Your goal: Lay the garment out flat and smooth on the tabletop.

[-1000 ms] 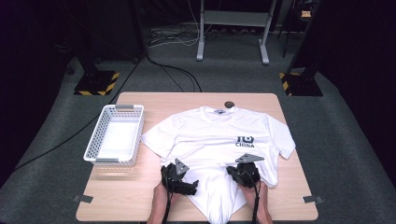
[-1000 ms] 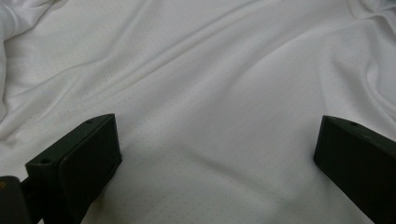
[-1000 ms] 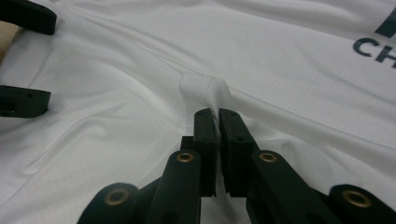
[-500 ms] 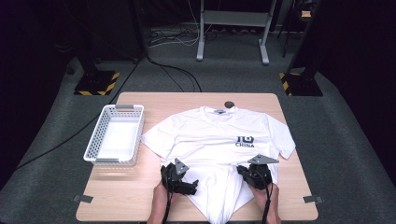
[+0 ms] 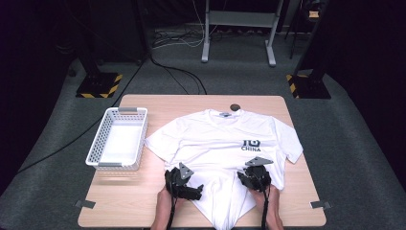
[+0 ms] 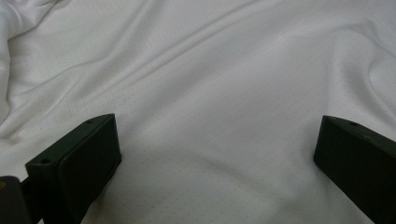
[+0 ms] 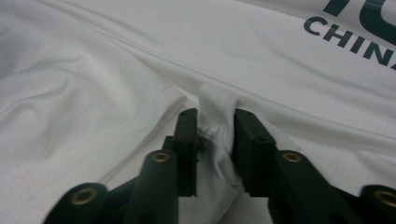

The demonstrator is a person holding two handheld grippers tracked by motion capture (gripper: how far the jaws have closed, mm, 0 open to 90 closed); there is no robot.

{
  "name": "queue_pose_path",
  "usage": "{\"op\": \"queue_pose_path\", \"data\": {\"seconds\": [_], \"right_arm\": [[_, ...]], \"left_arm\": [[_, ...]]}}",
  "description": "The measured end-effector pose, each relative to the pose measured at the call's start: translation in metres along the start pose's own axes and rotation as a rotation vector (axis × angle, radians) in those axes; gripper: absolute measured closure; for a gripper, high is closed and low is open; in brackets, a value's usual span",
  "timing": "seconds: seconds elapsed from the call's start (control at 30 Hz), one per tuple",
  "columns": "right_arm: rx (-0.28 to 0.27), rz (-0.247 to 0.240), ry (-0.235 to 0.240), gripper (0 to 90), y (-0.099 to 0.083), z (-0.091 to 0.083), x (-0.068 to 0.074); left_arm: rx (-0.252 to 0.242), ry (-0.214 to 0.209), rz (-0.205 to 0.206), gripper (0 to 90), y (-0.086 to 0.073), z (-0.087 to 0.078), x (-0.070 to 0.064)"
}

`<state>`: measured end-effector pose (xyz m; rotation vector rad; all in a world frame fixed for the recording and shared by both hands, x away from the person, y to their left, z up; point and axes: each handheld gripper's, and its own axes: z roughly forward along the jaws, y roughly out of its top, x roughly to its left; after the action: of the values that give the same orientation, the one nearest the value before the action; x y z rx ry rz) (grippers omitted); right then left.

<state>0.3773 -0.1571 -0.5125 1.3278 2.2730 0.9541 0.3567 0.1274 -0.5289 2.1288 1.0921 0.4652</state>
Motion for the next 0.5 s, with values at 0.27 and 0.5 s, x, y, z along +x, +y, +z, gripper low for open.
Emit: {"op": "queue_pose_path", "data": {"seconds": [0.27, 0.5], "right_arm": [[-0.039, -0.008, 0.003, 82.6, -0.004, -0.012, -0.001], [-0.077, 0.013, -0.043, 82.8, -0.021, -0.045, -0.006]], "left_arm": [[-0.001, 0.007, -0.006, 0.2, 0.000, 0.000, 0.000], [-0.001, 0.008, -0.009, 0.2, 0.000, 0.000, 0.000]]}}
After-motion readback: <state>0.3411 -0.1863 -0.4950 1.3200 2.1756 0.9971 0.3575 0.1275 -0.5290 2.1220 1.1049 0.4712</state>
